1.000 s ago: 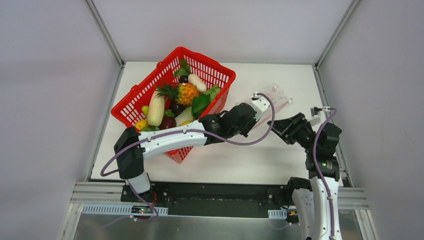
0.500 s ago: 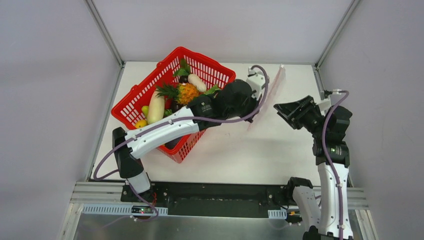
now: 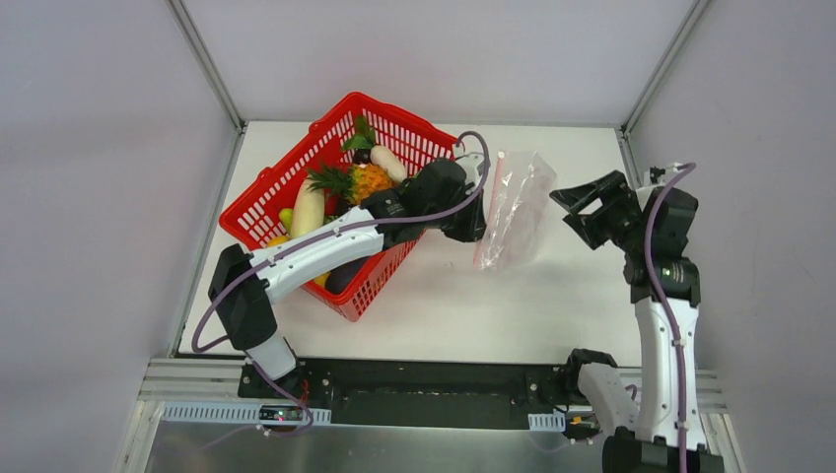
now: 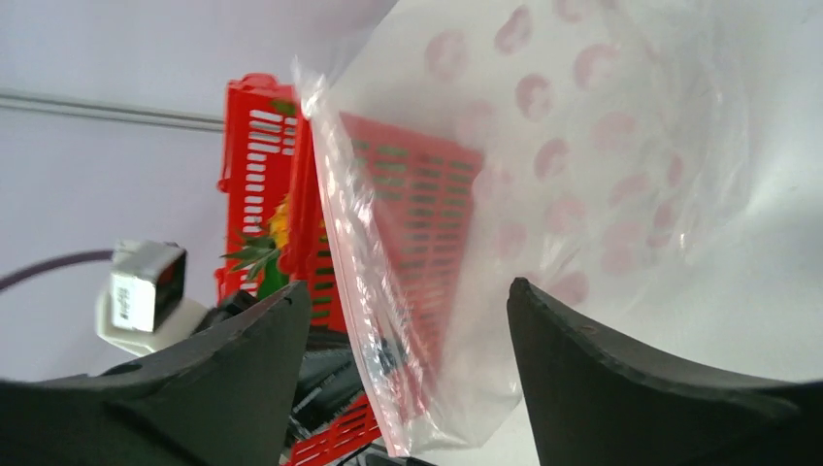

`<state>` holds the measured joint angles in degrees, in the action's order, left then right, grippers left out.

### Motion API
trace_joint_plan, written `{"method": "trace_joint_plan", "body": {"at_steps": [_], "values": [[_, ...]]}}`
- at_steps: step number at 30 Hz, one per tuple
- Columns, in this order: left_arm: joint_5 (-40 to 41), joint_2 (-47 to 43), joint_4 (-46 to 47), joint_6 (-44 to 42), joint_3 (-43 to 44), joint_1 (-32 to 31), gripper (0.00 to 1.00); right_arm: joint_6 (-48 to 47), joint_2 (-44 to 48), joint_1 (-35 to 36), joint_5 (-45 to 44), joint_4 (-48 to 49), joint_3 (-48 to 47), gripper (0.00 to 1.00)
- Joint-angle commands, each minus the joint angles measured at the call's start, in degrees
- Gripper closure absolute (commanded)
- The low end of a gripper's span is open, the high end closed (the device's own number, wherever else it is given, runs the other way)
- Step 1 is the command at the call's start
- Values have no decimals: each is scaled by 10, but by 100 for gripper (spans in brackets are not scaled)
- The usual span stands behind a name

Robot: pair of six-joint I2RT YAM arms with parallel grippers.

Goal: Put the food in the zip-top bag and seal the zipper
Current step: Open the zipper of the food storage bag at the center of the board.

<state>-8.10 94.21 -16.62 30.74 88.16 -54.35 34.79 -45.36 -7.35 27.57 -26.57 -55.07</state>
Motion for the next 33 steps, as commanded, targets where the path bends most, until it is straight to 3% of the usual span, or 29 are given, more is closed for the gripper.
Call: {"method": "trace_joint_plan", "body": {"at_steps": [1, 6, 13, 15, 19, 22, 24, 26, 28, 33], "values": [[-30, -23, 75, 57, -37, 8, 100, -50, -57, 2, -39, -65, -67, 21], [-25, -15, 69, 56, -28, 5, 100, -74, -39, 2, -41, -43, -42, 9], [27, -18, 15, 15, -5, -12, 100, -96, -91, 2, 65, -44, -53, 11], [34, -20, 3, 5, 4, -13, 100, -37, -61, 2, 56, 15, -29, 8], [36, -30, 7, -9, 15, -15, 100, 134, 25, 2, 96, 258, 94, 1], [38, -38, 16, -12, 17, -15, 100, 279, 27, 3, 145, 423, 181, 0], [37, -35, 8, -18, 26, -16, 100, 310, 16, 4, 160, 471, 197, 0], [45, -33, -10, -30, 39, -17, 100, 245, -1, 5, 184, 407, 157, 0], [55, -34, -19, -38, 42, -19, 100, 127, -25, 10, 185, 257, 75, 0], [45, -28, -40, -54, 68, -20, 100, -42, -53, 54, 68, 55, -64, 0]]}}
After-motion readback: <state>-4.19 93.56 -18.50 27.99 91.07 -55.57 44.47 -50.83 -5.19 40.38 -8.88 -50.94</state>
